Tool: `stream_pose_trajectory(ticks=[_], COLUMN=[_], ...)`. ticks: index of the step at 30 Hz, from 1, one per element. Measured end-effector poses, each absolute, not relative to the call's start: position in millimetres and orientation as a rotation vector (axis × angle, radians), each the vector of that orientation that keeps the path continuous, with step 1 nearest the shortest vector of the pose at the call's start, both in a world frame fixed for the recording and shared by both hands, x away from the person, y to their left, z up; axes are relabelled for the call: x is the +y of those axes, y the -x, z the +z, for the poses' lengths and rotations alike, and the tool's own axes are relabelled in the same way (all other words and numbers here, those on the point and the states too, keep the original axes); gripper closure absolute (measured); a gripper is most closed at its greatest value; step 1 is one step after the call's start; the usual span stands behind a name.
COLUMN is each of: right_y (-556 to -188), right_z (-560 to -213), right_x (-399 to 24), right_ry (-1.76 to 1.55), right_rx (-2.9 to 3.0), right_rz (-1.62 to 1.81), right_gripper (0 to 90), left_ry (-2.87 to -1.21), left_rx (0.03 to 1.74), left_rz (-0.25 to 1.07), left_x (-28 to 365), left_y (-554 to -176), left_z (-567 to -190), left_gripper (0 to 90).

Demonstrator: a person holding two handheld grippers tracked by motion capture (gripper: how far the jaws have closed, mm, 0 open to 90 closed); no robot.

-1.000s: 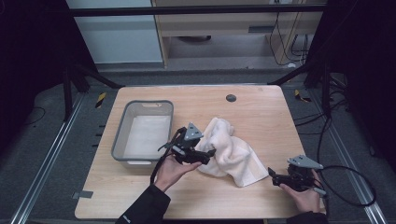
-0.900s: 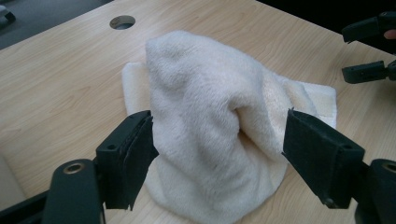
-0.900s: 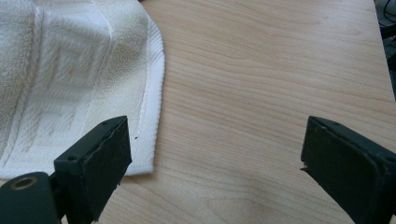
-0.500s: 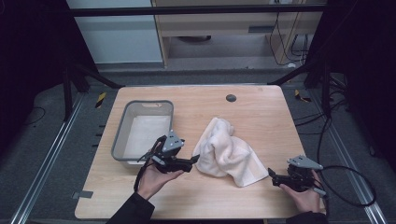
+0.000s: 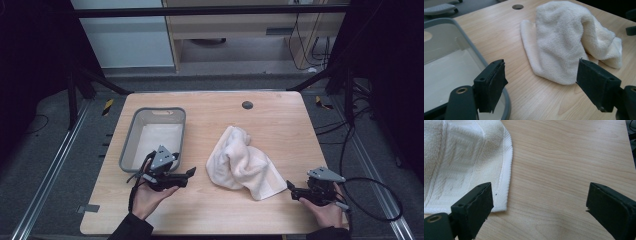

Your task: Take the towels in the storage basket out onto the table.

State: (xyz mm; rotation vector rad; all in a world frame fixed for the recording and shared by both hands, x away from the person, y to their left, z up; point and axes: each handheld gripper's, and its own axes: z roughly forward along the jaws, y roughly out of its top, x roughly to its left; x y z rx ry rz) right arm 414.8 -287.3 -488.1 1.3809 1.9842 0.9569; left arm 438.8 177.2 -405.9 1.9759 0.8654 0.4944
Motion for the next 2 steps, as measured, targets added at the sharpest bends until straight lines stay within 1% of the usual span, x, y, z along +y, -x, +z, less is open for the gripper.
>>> stream_pose_trajectory(ticks=[2], right_y=[-414.9], right_z=[-488.2], right_x=[-287.5], right_ry=[-1.381], right_rx=[1.984], right_rz=[0.955], right_gripper=[7.0], left_ry=[-1.967], left_rx=[0.875], left_rz=[0.499], left_x=[182.2], left_y=[-437.6], left_z=[-406.5], left_gripper=[22.7])
